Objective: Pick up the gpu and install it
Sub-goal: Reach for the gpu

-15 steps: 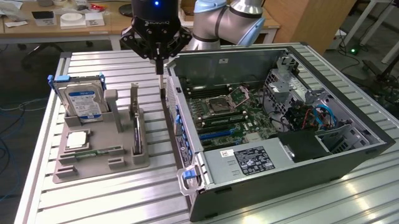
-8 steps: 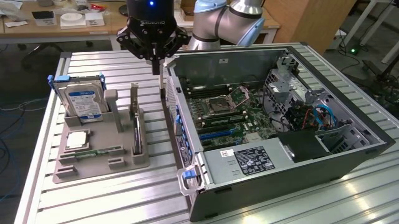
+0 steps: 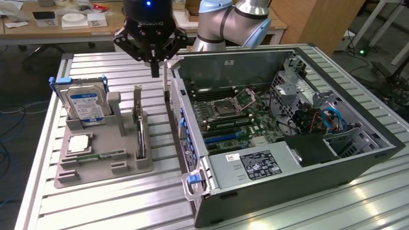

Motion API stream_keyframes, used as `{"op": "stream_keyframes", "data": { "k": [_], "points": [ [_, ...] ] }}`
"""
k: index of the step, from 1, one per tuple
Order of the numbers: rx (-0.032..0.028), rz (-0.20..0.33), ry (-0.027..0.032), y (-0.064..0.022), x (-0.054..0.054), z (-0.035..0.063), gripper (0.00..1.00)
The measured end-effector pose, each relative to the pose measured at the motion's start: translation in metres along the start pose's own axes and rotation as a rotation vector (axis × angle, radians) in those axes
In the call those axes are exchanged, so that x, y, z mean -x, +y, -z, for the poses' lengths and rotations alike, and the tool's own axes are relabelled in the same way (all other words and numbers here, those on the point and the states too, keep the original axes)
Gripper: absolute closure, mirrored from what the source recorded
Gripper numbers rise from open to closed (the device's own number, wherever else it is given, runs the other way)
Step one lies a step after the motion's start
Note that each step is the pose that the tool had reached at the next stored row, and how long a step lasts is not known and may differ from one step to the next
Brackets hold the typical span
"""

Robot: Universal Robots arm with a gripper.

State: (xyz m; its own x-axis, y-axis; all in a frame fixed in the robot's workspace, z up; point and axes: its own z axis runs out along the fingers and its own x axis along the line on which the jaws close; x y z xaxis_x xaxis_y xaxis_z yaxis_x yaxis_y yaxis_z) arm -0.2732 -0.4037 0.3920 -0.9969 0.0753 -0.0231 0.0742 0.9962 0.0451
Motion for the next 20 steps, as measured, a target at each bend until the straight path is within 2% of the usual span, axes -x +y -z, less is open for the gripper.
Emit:
{"op": "stream_keyframes", "data": {
  "k": [20],
  "points": [
    [0.0, 0.0, 0.0, -0.0033, -0.031, 0.0006, 0.9]
  ]
}}
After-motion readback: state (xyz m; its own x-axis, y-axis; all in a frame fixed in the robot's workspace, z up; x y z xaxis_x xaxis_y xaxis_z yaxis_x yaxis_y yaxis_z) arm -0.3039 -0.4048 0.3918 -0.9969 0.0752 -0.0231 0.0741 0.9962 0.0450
